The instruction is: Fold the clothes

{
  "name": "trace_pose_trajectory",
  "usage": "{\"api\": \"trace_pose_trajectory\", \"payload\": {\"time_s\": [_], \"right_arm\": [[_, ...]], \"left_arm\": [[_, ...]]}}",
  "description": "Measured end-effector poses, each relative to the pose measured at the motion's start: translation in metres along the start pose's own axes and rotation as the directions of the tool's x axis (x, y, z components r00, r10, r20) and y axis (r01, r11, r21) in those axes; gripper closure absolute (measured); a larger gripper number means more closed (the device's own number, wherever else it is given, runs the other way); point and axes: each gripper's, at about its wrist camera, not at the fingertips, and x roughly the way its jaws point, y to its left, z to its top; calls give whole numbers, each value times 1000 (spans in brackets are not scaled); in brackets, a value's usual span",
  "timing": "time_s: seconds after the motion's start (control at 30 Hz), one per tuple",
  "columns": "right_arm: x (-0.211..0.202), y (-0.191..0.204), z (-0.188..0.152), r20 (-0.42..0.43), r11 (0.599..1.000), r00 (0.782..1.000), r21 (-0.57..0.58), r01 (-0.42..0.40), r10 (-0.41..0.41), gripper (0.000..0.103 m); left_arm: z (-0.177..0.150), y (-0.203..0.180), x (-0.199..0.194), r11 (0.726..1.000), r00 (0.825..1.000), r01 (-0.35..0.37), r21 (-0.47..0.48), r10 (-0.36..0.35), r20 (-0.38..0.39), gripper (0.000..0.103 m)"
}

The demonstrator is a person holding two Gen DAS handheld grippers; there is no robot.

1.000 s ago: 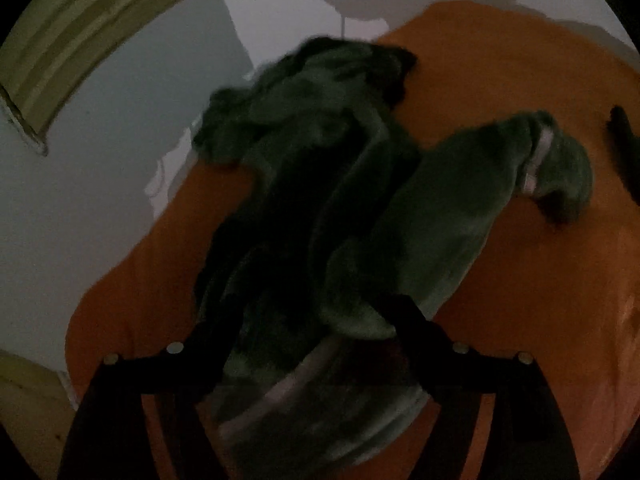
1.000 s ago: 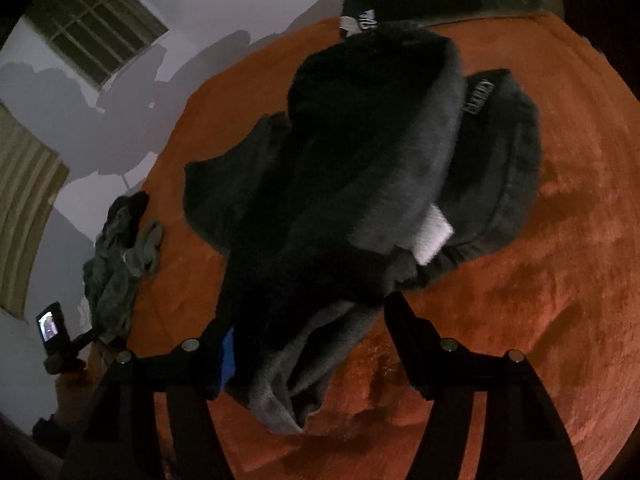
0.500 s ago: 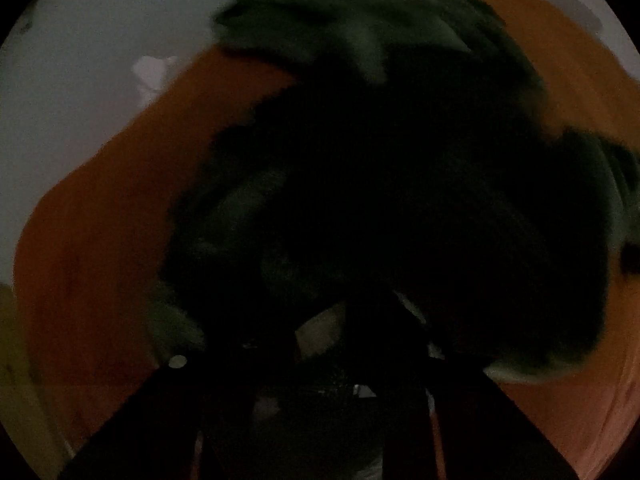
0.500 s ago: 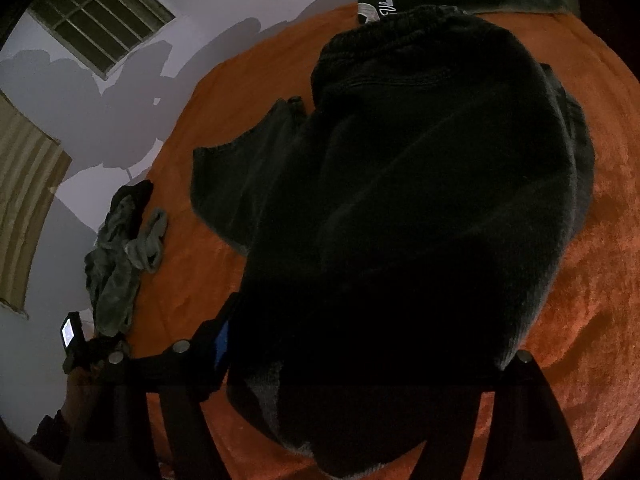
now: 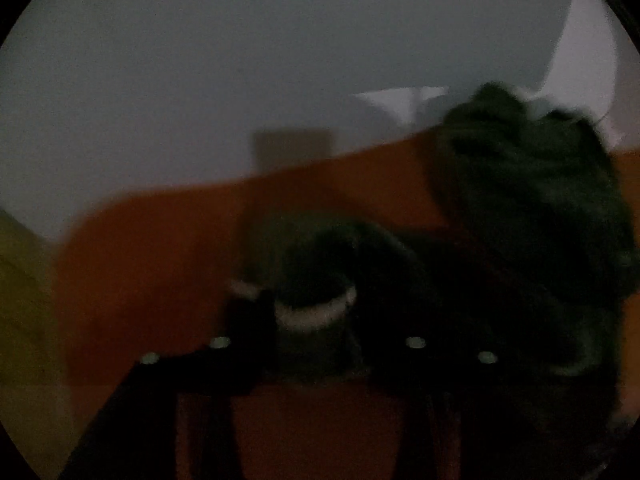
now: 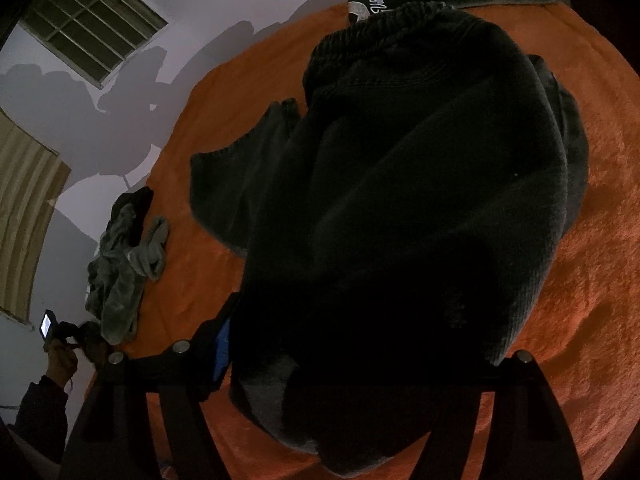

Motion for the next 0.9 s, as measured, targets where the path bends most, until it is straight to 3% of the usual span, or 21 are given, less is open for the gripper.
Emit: {"api": "trace_pose_trajectory", "payload": {"time_s": [0.13, 0.23, 0.3, 0.43, 0.5, 0.6, 0.67, 0.73, 0.8, 0.9], "right_arm": [[-1, 2, 1, 4, 1000, 1000, -1, 0, 0, 30], [-1, 3, 1, 4, 1000, 1000, -1, 1, -1, 30], [-1, 3, 0, 4, 1000, 1000, 0, 2, -2, 30], [0, 4, -1, 5, 1000, 1000, 0, 3, -3, 30], [0, 4, -1, 3, 1000, 1000, 1, 1, -1, 30], [0, 3, -3, -3, 1000, 1000, 0, -1, 1, 30], [-1, 2, -4, -8, 1000, 1000, -1, -3, 3, 30], [-2, 0, -5, -11, 1000, 1000, -1, -3, 3, 30], [-2, -1, -5, -11, 1000, 1000, 1, -4, 4, 30], [-2, -1, -4, -9, 1000, 1000, 6, -5, 5, 30]], "left_arm": [[-43, -43, -29, 982, 993, 114, 148, -116, 4, 36], [-72, -91, -58, 939, 981, 171, 299, -192, 42, 35], [-107, -119, -75, 885, 967, 217, 413, -251, 30, 26], [-176, -172, -105, 740, 938, 285, 610, -347, -18, 25], [-201, -193, -94, 710, 952, 268, 651, -299, -66, 25], [-215, -208, -65, 735, 964, 266, 624, -223, -147, 25], [-218, -210, -56, 754, 973, 228, 616, -198, -117, 28], [-220, -213, -58, 742, 983, 150, 653, -180, -21, 70], [-217, -214, -61, 735, 983, 100, 671, -178, 49, 83], [-205, -207, -69, 757, 976, 46, 652, -172, 131, 87]]}}
